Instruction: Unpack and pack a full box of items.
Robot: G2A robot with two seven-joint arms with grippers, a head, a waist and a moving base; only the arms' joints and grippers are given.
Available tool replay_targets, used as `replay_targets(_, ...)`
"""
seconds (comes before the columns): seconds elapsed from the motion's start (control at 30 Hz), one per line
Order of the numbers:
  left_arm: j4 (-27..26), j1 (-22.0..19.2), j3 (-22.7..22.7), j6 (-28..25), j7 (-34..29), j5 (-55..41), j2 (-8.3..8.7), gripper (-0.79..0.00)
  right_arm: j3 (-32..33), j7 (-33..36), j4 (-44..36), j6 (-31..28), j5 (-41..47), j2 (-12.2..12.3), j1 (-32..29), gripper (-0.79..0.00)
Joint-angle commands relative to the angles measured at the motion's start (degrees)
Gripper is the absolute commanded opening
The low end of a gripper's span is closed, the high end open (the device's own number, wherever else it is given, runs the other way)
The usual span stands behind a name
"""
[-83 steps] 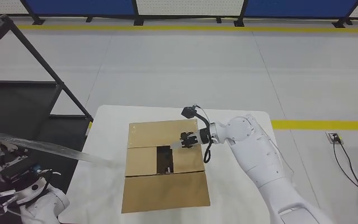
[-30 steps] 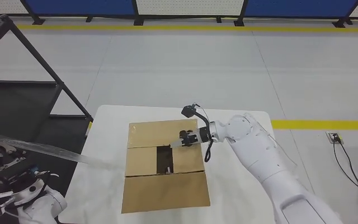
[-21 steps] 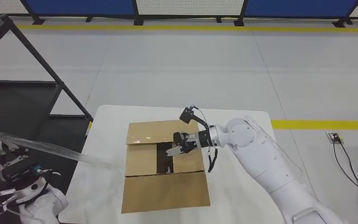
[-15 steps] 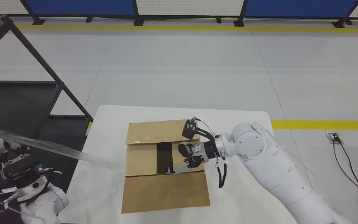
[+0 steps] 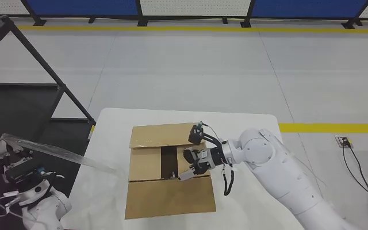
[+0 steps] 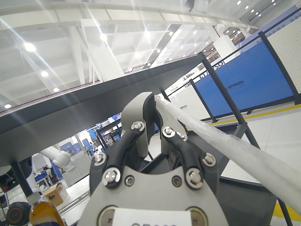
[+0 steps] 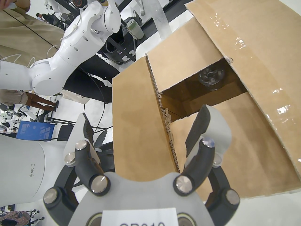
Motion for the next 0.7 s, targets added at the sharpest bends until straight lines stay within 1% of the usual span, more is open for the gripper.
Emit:
replay_targets(0.0, 0.0, -0.1, 0.3, -0.2, 0.0, 0.0, -0.01, -0.785, 0.8, 0.1, -3.2, 0.1, 0.6, 1.6, -1.6, 0.000)
replay_targets(0.07, 0.0, -0.1, 0.7, -0.5, 0.3, 0.2, -0.03, -0.785, 1.9, -0.3, -7.5, -0.2, 1.3, 3.9, -4.5, 0.000)
replay_targets(0.23, -0.3, -0.1, 1.9, -0.9, 0.9, 0.8, -0.11, -0.785, 6.4, 0.1, -17.7, 0.1, 0.1, 10.8, -13.3, 0.000)
replay_targets(0.3, -0.5, -0.1, 2.4, -1.0, 1.0, 1.0, -0.14, -0.785, 9.4, 0.2, -20.2, 0.2, -0.6, 13.4, -17.1, 0.000)
replay_targets(0.4, -0.8, -0.2, 2.8, -1.1, 1.2, 1.1, -0.17, -0.785, 14.8, -0.7, -22.6, -0.7, 0.3, 16.6, -24.0, 0.000)
replay_targets(0.53, -1.1, -0.2, 2.9, -1.2, 1.2, 1.2, -0.15, -0.785, 21.3, 1.0, -23.7, 1.0, 2.4, 19.8, -32.1, 0.000)
replay_targets(0.6, -1.1, -0.3, 2.9, -1.2, 1.1, 1.3, -0.13, -0.785, 22.0, 1.6, -25.0, 1.7, 4.0, 21.0, -35.0, 0.000)
replay_targets(0.67, -0.9, -0.5, 3.0, -1.2, 1.0, 1.4, -0.11, -0.785, 21.5, 2.3, -25.0, 2.4, 5.3, 22.0, -36.2, 0.000)
